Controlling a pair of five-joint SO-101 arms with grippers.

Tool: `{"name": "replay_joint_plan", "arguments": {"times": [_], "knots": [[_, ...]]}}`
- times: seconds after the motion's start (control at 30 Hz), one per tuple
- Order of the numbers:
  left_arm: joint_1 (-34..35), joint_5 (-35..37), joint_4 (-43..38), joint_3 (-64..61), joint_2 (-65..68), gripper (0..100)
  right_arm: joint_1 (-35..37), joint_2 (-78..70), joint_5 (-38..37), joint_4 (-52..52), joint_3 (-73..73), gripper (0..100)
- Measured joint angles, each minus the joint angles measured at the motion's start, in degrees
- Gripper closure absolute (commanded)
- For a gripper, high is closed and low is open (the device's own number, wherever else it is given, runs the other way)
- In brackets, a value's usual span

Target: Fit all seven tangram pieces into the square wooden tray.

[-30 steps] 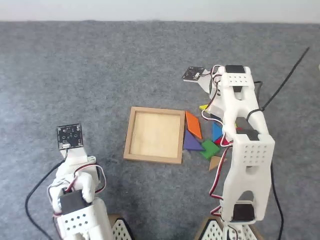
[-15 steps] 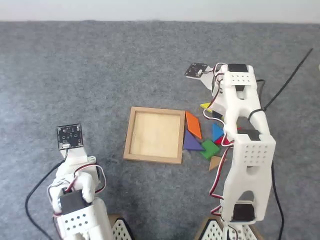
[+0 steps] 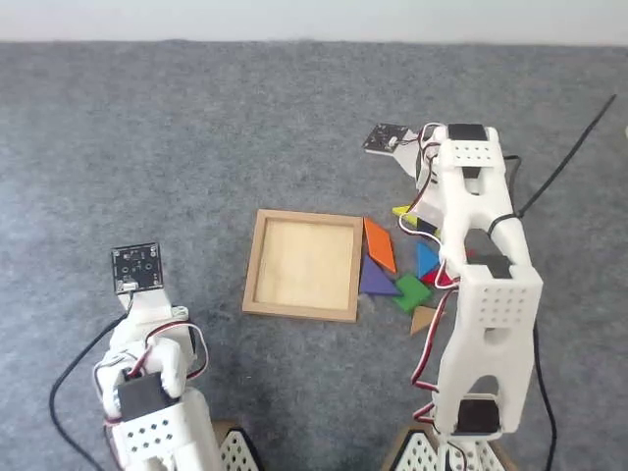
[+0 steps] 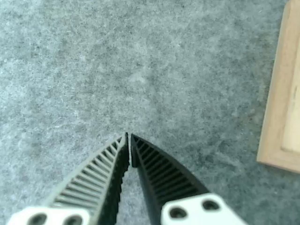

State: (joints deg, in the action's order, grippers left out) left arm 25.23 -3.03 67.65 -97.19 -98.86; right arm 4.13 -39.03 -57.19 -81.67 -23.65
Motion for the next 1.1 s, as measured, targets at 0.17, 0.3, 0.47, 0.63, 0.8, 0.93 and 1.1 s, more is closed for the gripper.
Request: {"name": "replay_joint_plan", "arguments": {"times": [0.17,0.3,0.47,0.63,0.8,0.93,1.1], "knots": [[0.0,0.0,0.0,0.0,0.0,99,0.1,7.6,4.8,-4.8,0.0,86.1],[0.0,0.0,0.0,0.0,0.0,99,1.5,13.2,13.5,-9.5,0.0,86.1],[0.0,0.0,0.0,0.0,0.0,99,7.2,17.4,28.8,-15.6,0.0,86.2],[0.0,0.0,0.0,0.0,0.0,99,16.5,18.3,46.3,-18.4,0.0,86.2],[0.0,0.0,0.0,0.0,0.0,99,28.1,18.3,65.9,-17.3,0.4,89.4],[0.4,0.0,0.0,0.0,0.0,99,32.6,16.7,80.3,-10.1,1.2,91.0],[0.3,0.0,0.0,0.0,0.0,99,33.8,10.5,93.5,-4.7,1.2,87.7]]}}
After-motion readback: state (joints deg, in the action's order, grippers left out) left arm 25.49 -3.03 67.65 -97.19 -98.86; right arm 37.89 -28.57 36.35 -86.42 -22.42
